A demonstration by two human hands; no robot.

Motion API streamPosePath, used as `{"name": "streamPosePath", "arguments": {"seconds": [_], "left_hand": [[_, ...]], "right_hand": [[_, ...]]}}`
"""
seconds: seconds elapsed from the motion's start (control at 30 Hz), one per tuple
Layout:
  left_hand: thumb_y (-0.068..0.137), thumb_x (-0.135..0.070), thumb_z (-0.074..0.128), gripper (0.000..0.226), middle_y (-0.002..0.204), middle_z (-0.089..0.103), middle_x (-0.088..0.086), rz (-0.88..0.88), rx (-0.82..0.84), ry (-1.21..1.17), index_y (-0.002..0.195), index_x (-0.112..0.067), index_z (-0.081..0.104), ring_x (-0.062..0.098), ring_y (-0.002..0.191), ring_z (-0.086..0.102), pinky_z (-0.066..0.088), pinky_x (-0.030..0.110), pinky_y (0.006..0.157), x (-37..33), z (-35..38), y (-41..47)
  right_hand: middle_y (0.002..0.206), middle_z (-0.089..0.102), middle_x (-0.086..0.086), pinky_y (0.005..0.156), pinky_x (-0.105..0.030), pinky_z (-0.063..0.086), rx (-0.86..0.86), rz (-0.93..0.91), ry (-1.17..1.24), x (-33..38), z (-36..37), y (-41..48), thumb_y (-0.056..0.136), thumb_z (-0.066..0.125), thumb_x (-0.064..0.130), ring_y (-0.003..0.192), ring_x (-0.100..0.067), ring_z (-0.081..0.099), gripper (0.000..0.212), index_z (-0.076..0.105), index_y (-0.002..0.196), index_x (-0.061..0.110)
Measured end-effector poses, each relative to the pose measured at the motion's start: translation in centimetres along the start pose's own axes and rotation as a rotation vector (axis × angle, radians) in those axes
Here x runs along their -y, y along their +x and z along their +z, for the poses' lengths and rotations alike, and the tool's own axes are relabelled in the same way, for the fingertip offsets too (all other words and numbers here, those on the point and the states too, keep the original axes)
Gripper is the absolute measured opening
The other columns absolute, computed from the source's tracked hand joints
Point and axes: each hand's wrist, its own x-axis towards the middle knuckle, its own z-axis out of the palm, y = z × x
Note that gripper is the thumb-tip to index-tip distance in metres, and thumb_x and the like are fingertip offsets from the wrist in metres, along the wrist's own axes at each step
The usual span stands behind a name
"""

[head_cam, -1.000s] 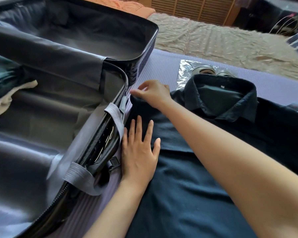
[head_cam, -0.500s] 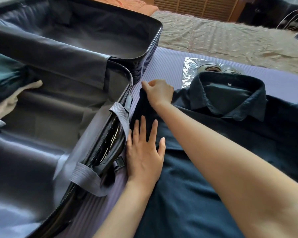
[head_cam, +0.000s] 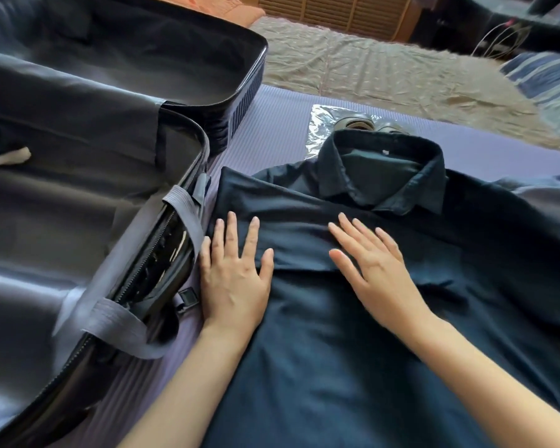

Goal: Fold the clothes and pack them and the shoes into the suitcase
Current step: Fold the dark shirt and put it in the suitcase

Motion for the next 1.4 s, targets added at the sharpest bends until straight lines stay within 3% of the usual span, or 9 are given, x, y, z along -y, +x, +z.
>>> {"name": "streamPosePath", "arguments": {"seconds": [0.1, 0.2, 0.33, 0.43, 0.5, 0.8, 1.07, 1.23, 1.4], "left_hand": [[0.091, -0.047, 0.025, 0.061, 0.146, 0.038, 0.018, 0.007, 0.028, 0.013, 0.140, -0.017, 0.043, 0.035, 0.133, 0.039, 0.017, 0.044, 0.106, 0.1, -0.3, 0.0], [0.090, -0.049, 0.020, 0.064, 0.148, 0.035, 0.018, 0.003, 0.072, 0.015, 0.142, -0.017, 0.040, 0.034, 0.136, 0.035, 0.014, 0.043, 0.108, -0.1, -0.6, 0.0], [0.098, -0.048, 0.027, 0.058, 0.156, 0.015, 0.013, 0.005, 0.148, 0.030, 0.149, -0.022, 0.023, 0.027, 0.144, 0.014, 0.006, 0.041, 0.114, -0.4, -1.9, 0.1], [0.098, -0.048, 0.024, 0.061, 0.158, 0.001, 0.013, -0.018, 0.207, 0.047, 0.151, -0.021, 0.012, 0.024, 0.146, -0.001, -0.001, 0.039, 0.116, -1.3, -3.5, 0.6], [0.098, -0.050, 0.022, 0.062, 0.158, -0.002, 0.013, 0.042, 0.153, 0.036, 0.151, -0.021, 0.010, 0.024, 0.146, -0.005, -0.004, 0.040, 0.116, -2.9, -4.3, 0.7], [0.088, -0.062, 0.003, 0.070, 0.157, -0.016, 0.003, 0.131, 0.280, 0.058, 0.148, -0.029, -0.010, 0.019, 0.144, -0.016, -0.009, 0.042, 0.115, -5.5, -1.4, -1.4], [0.094, -0.059, 0.011, 0.065, 0.157, -0.018, 0.002, 0.123, 0.361, 0.062, 0.148, -0.030, -0.011, 0.019, 0.144, -0.018, -0.011, 0.043, 0.115, -5.8, -1.6, -1.2], [0.098, -0.052, 0.020, 0.063, 0.158, -0.008, 0.011, 0.107, 0.408, 0.004, 0.151, -0.026, -0.001, 0.024, 0.145, -0.009, -0.003, 0.048, 0.116, -6.9, -4.2, -0.4], [0.102, -0.035, 0.021, 0.053, 0.158, -0.005, 0.013, 0.320, 0.375, -0.010, 0.151, -0.024, 0.005, 0.028, 0.145, -0.007, 0.007, 0.047, 0.116, -12.4, -6.6, -3.1]], "right_hand": [[0.155, -0.008, 0.019, 0.119, -0.029, -0.005, 0.198, 0.026, -0.011, -3.7, 0.5, -2.2, 0.076, -0.010, 0.081, 0.142, 0.001, -0.015, 0.086, 0.004, 0.148, 0.036], [0.153, -0.011, 0.023, 0.118, -0.026, -0.009, 0.254, 0.060, 0.095, -4.3, 0.3, -1.3, 0.067, -0.014, 0.086, 0.140, 0.004, -0.019, 0.093, 0.002, 0.146, 0.039], [0.154, -0.010, 0.019, 0.119, -0.032, -0.008, 0.205, 0.078, 0.083, -3.9, -1.3, -2.0, 0.079, -0.002, 0.079, 0.142, 0.000, -0.015, 0.083, 0.007, 0.150, 0.036], [0.156, -0.010, 0.011, 0.117, -0.036, -0.007, 0.080, 0.276, -0.064, -5.6, -2.7, -3.4, 0.092, 0.011, 0.066, 0.146, -0.012, -0.011, 0.069, 0.007, 0.151, 0.030], [0.159, -0.009, 0.004, 0.117, -0.038, -0.005, 0.158, 0.403, -0.115, -7.1, -3.0, -4.0, 0.097, 0.018, 0.056, 0.146, -0.016, -0.010, 0.064, 0.004, 0.152, 0.027], [0.158, -0.013, 0.009, 0.117, -0.036, -0.014, 0.258, 0.367, -0.126, -9.7, -3.6, -4.1, 0.094, 0.018, 0.064, 0.144, -0.007, -0.016, 0.065, -0.001, 0.150, 0.037], [0.159, -0.011, 0.007, 0.117, -0.038, -0.014, 0.266, 0.383, -0.067, -9.7, -3.5, -4.1, 0.095, 0.020, 0.063, 0.145, -0.012, -0.015, 0.066, -0.002, 0.150, 0.036], [0.159, 0.000, 0.009, 0.115, -0.035, -0.017, 0.058, 0.309, 0.082, -9.1, -5.3, -7.2, 0.100, 0.029, 0.048, 0.146, -0.008, -0.006, 0.059, 0.003, 0.151, 0.034], [0.152, 0.031, 0.003, 0.113, -0.030, 0.004, -0.197, 0.354, -0.018, -11.7, -8.9, -14.2, 0.092, 0.033, 0.047, 0.143, -0.018, 0.023, 0.056, 0.043, 0.141, 0.021]]}}
